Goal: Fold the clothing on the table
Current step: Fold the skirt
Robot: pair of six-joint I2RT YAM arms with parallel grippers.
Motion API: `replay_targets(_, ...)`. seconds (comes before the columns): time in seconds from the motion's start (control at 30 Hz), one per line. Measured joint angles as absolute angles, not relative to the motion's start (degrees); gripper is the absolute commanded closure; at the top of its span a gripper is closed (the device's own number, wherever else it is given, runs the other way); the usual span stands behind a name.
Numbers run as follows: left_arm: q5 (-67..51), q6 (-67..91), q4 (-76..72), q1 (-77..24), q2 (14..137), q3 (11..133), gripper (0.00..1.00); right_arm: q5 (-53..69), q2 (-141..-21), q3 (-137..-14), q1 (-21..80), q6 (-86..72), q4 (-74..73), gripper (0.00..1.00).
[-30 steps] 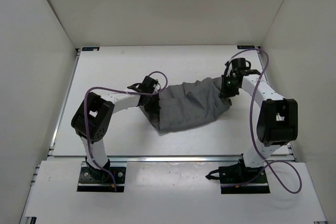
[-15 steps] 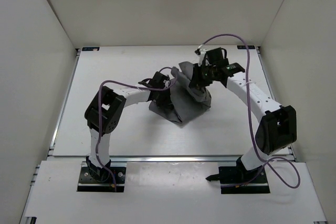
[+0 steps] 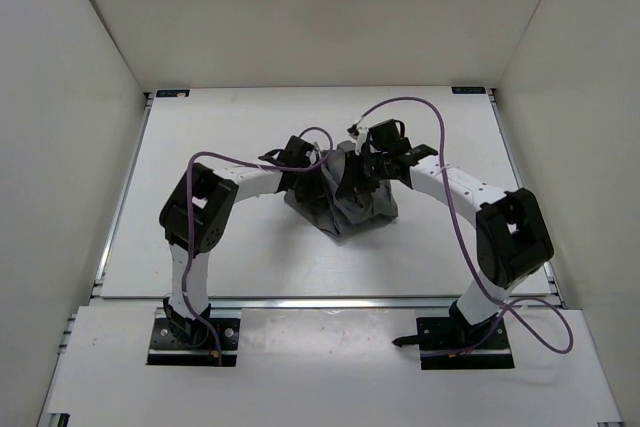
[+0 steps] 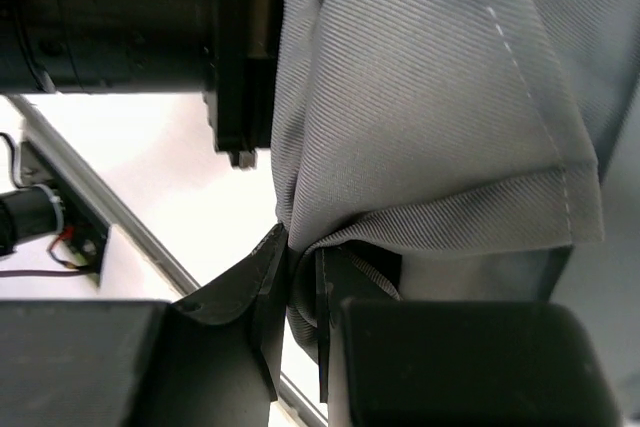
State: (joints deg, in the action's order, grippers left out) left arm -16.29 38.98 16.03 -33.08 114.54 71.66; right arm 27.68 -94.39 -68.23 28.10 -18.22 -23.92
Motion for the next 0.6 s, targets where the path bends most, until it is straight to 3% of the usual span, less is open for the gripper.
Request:
replay_targets(0.1,-16.8,39.0,15.4,-32.8,114.3,71.0,1.00,28.8,-95.8,-68.1,29.0,-19.5,-21.5,0.98)
replay_targets(0.17,-16.9,39.0,14.9,-32.4,113.6,70.0,1.00,29.2,-96.7,-68.1,29.8,-19.9,-20.4,0.84)
replay_targets(0.27,-17.0,38.7,15.7,-31.7,112.7,69.2,0.97,30.0,-98.2,-68.2,30.1,-20.8,-20.1,0.40)
replay_targets(0.3,-16.9,38.4,16.4,-31.3,112.2,68.9,0.93,30.4,-98.6,-68.4,30.1,-20.8,-20.4,0.34)
replay_targets(0.37,-15.9,37.3,18.3,-30.3,110.9,68.4,0.64,30.5,-99.0,-69.8,29.6,-21.0,-21.8,0.07)
replay_targets(0.4,-15.4,36.3,19.2,-29.8,110.1,68.3,0.52,30.3,-98.9,-70.6,29.3,-21.3,-22.3,0.01)
replay_targets(0.5,-12.9,34.5,23.3,-27.4,105.5,68.0,0.32,29.3,-96.8,-73.6,27.6,-21.3,-22.7,0.01)
replay_targets(0.6,-11.0,32.4,26.0,-24.3,99.3,67.9,0.24,28.4,-92.0,-74.4,24.7,-21.9,-22.3,0.05)
